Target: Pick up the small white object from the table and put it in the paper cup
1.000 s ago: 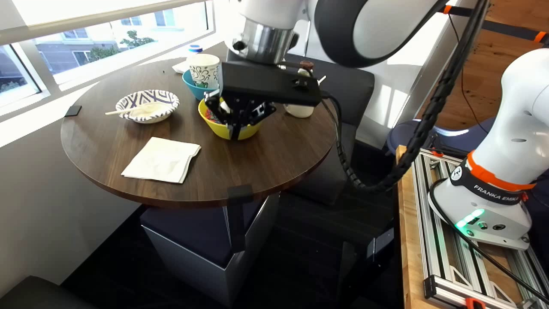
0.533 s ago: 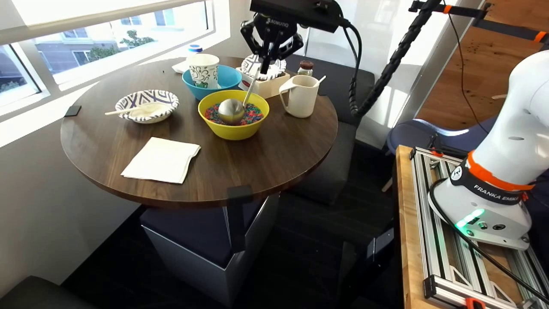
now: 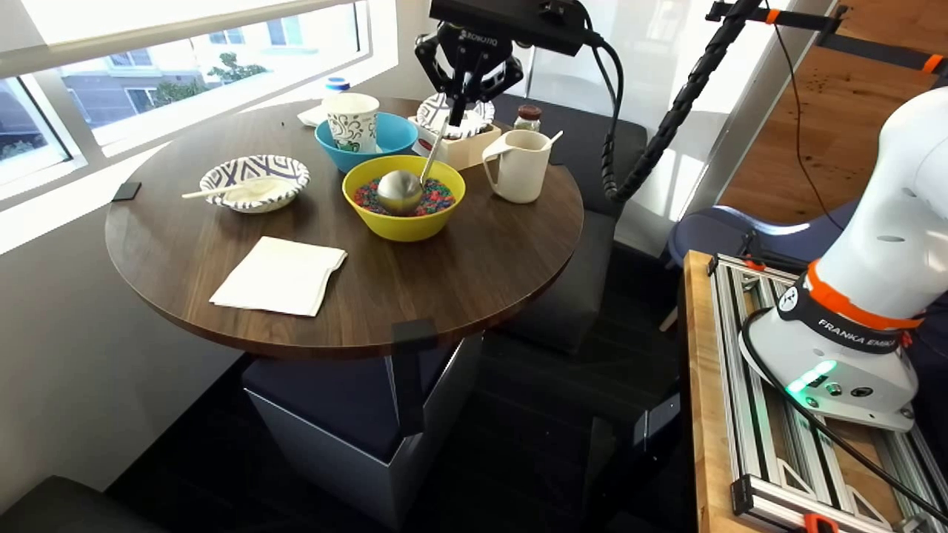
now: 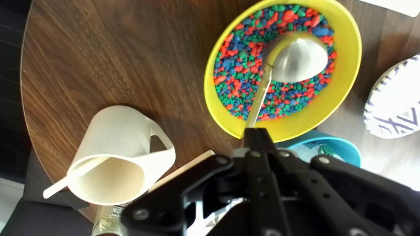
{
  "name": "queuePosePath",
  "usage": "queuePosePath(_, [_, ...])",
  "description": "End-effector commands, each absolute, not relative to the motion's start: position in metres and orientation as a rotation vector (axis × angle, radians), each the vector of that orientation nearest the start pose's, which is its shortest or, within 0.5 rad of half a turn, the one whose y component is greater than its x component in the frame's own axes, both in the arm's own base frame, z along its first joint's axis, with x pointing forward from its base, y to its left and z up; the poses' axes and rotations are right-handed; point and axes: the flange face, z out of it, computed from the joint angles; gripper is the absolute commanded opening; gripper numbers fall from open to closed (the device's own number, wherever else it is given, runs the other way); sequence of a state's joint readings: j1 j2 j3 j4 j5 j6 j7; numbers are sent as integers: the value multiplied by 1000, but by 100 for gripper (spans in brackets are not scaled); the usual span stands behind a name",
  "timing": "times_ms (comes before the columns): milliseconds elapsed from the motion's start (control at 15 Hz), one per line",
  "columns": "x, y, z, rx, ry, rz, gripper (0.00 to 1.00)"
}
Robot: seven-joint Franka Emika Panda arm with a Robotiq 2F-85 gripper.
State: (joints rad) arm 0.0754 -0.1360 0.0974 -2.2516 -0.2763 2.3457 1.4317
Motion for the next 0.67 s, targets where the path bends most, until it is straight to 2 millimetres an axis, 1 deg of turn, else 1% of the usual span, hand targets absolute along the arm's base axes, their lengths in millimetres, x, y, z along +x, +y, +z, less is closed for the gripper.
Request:
queuePosePath(0, [524,83,478,-2694,1594,-726,0])
queuePosePath(133, [534,83,498,-2721,1549,-882,0])
queuePosePath(200, [540,83,505,-2737,1527,-946,0])
queuePosePath(267, [546,83,508,-2756,1502,-987,0])
queuePosePath(400, [557,79,508,-2768,1473,-1039,0])
queuePosePath(600, [575,75,496,-2786,1437,-1086,0])
